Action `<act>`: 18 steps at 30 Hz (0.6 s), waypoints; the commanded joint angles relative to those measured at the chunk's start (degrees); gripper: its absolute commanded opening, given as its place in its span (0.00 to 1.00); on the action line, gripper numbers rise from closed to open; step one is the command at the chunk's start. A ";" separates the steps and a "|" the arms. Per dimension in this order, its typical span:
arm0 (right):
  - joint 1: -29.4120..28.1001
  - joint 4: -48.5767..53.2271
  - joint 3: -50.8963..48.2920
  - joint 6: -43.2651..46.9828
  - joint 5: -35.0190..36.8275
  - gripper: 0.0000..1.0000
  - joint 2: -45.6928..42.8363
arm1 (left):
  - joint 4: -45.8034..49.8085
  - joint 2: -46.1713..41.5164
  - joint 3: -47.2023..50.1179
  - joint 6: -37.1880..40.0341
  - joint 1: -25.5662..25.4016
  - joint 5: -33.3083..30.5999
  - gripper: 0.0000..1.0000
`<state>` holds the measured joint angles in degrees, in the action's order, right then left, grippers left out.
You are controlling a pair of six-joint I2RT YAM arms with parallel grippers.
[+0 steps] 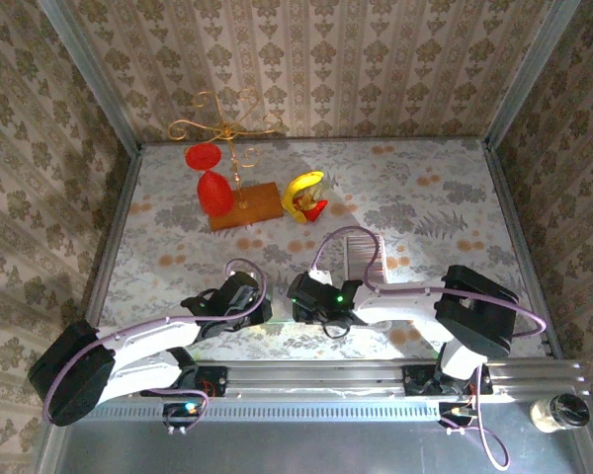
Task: Put the credit cards into the card holder
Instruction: Flip over the card slot in the card holder.
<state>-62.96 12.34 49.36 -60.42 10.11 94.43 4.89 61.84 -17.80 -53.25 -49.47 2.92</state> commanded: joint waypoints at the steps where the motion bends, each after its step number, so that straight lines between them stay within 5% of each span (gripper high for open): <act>1: -0.40 -1.84 1.70 -1.49 -0.23 0.45 1.19 | -1.97 0.51 1.60 -1.34 -0.68 0.89 0.21; 18: -0.41 -9.61 1.17 -3.29 -3.24 0.46 1.72 | -1.81 -0.54 2.69 -2.12 -0.66 0.43 0.17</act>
<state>-62.96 5.28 49.89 -62.15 7.70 94.91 3.11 61.34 -16.51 -54.43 -49.47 2.57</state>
